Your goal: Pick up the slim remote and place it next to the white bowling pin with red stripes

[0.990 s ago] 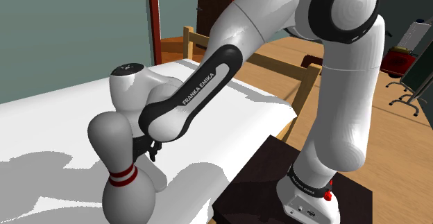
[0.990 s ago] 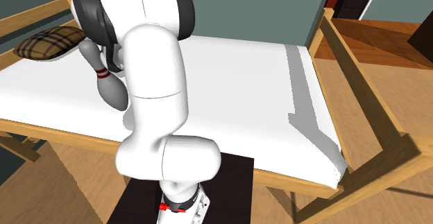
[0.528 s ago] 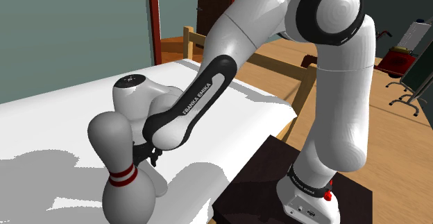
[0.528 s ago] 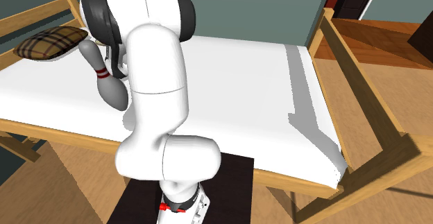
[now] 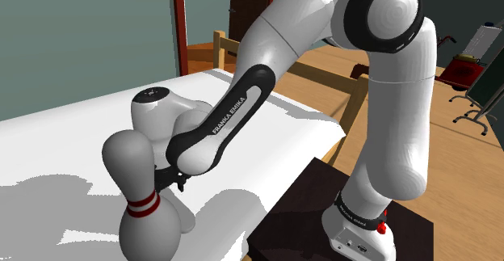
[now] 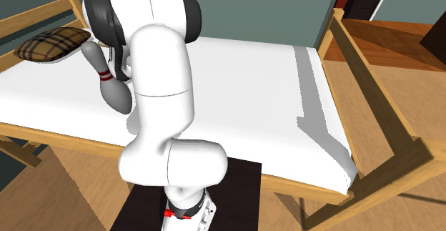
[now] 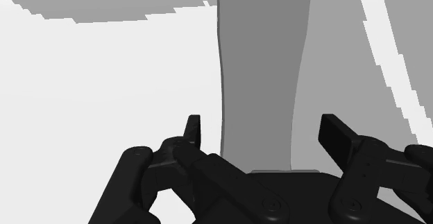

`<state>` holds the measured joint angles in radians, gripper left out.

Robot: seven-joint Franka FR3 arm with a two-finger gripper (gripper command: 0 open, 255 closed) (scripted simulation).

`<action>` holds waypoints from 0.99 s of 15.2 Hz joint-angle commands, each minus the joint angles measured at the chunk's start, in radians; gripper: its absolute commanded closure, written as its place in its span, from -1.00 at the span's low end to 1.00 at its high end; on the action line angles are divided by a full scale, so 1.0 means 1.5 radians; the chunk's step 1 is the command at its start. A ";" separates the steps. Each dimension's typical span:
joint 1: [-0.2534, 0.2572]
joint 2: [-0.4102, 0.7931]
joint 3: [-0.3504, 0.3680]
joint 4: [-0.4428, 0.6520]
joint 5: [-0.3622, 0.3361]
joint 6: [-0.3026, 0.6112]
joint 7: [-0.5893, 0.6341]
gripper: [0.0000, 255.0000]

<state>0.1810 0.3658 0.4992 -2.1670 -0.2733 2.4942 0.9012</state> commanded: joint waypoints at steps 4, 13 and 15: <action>-0.007 -0.019 0.009 0.000 0.015 -0.017 -0.011 -1.00; -0.025 -0.070 0.031 0.006 0.058 -0.066 -0.039 -1.00; -0.025 -0.070 0.031 0.006 0.058 -0.066 -0.039 -1.00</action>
